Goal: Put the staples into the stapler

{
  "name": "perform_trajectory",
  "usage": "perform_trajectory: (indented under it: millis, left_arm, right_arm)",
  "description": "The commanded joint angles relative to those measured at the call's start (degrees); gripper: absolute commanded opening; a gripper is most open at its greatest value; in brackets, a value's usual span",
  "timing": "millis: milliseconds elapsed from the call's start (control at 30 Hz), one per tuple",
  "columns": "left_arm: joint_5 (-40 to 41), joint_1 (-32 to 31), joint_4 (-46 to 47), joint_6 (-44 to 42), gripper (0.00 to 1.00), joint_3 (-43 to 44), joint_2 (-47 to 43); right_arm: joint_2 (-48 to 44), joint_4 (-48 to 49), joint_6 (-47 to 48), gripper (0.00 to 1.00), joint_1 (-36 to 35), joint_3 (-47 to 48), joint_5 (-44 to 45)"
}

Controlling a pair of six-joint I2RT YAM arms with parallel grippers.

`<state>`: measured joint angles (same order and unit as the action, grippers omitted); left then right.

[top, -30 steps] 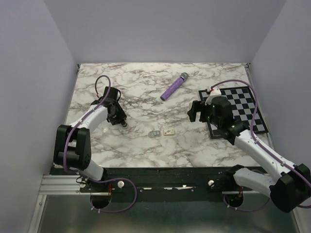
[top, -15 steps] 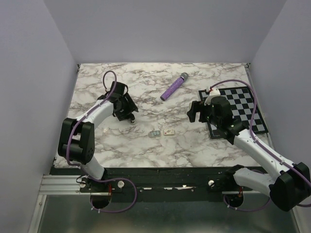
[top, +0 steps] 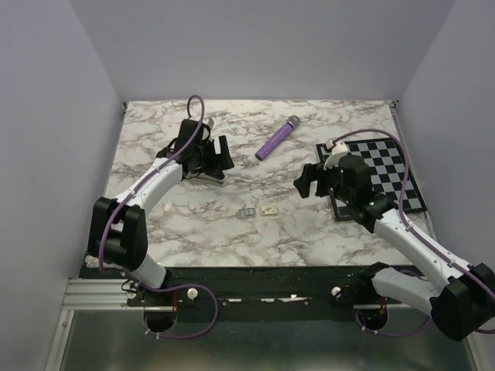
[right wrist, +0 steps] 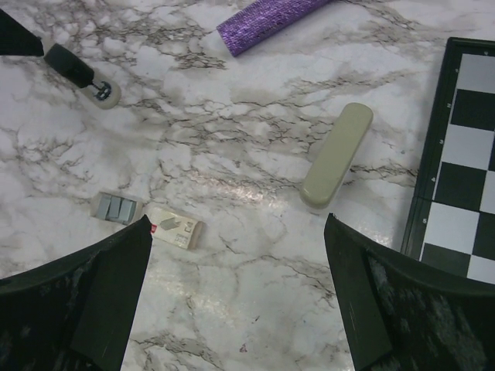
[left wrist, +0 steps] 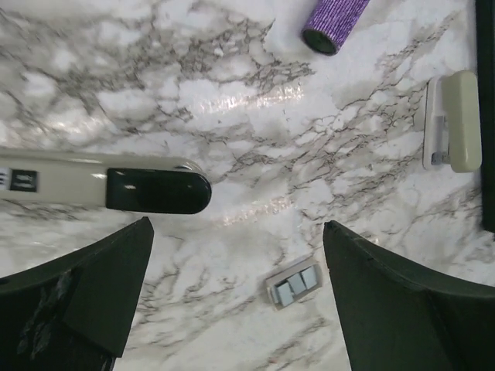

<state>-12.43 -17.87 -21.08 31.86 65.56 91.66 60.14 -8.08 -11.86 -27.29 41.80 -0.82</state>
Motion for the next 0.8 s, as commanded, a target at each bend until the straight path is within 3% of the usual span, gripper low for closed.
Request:
perform_trajectory:
  millis: [0,33,133,433,567,767]
  left_arm:
    - [4.8,-0.1,-0.5,-26.3,0.99,0.7,-7.8]
    - [5.4,-0.1,-0.4,-34.4,0.99,0.6,-8.2]
    - [5.2,-0.1,-0.6,-46.5,0.99,0.4,-8.1]
    - [-3.3,-0.1,-2.0,-68.0,0.99,-1.8,-4.9]
    - [-5.2,-0.1,-8.2,-73.9,0.99,2.1,-1.5]
    - [-4.9,-0.2,-10.1,-74.2,0.99,5.7,5.5]
  right_arm:
    - [-2.2,5.0,3.0,1.00,0.2,-1.6,-9.5]
    - [-2.8,5.6,3.6,1.00,0.2,-2.3,-10.5]
    - [-4.2,7.4,4.9,1.00,0.2,-3.5,-14.6]
    - [-5.6,9.7,5.9,1.00,0.2,-4.6,-17.9]
    - [-5.1,9.8,6.0,1.00,0.2,-4.5,-19.0]
    - [-5.0,9.8,6.3,1.00,0.2,-4.5,-19.0]
